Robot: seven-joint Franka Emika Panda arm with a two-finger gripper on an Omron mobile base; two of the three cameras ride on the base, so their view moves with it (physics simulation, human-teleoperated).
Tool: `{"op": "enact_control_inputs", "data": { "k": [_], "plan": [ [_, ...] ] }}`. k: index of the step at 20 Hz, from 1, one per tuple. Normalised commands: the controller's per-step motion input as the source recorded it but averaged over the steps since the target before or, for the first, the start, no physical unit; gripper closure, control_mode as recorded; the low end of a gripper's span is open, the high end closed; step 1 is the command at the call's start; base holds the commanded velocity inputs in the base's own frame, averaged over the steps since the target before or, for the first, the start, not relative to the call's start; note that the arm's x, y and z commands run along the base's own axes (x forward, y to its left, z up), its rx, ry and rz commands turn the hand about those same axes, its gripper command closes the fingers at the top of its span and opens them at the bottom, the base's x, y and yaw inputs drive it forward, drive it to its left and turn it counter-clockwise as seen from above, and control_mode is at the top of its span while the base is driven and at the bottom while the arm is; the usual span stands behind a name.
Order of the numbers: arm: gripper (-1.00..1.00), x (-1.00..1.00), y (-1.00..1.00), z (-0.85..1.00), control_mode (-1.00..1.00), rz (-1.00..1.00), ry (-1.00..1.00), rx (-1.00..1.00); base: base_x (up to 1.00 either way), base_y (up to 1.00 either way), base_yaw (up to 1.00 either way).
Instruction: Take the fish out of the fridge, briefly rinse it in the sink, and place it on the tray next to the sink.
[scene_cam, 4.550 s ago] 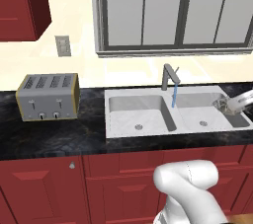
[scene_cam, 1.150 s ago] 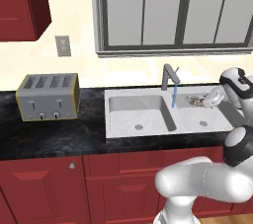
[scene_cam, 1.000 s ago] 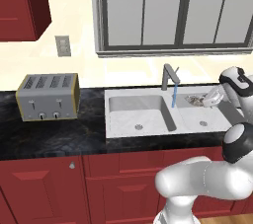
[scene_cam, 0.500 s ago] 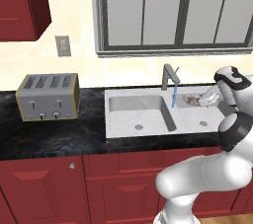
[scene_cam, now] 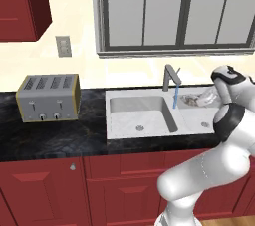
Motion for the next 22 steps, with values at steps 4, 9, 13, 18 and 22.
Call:
{"op": "enact_control_inputs", "data": {
  "k": [4,9,13,18,22],
  "plan": [
    [1.0,0.26,0.0,-0.09,-1.0,0.0,0.0,0.0,0.0,0.0,0.0],
    [1.0,0.29,0.0,-0.18,-1.0,0.0,-0.02,0.0,0.0,0.0,0.0],
    [1.0,0.19,0.0,-0.19,-1.0,0.0,0.0,0.0,0.0,0.0,0.0],
    [1.0,0.28,0.0,-0.23,-1.0,0.0,0.0,0.0,0.0,0.0,0.0],
    [1.0,0.44,0.0,-0.17,-1.0,0.0,0.0,0.0,0.0,0.0,0.0]
  ]
}}
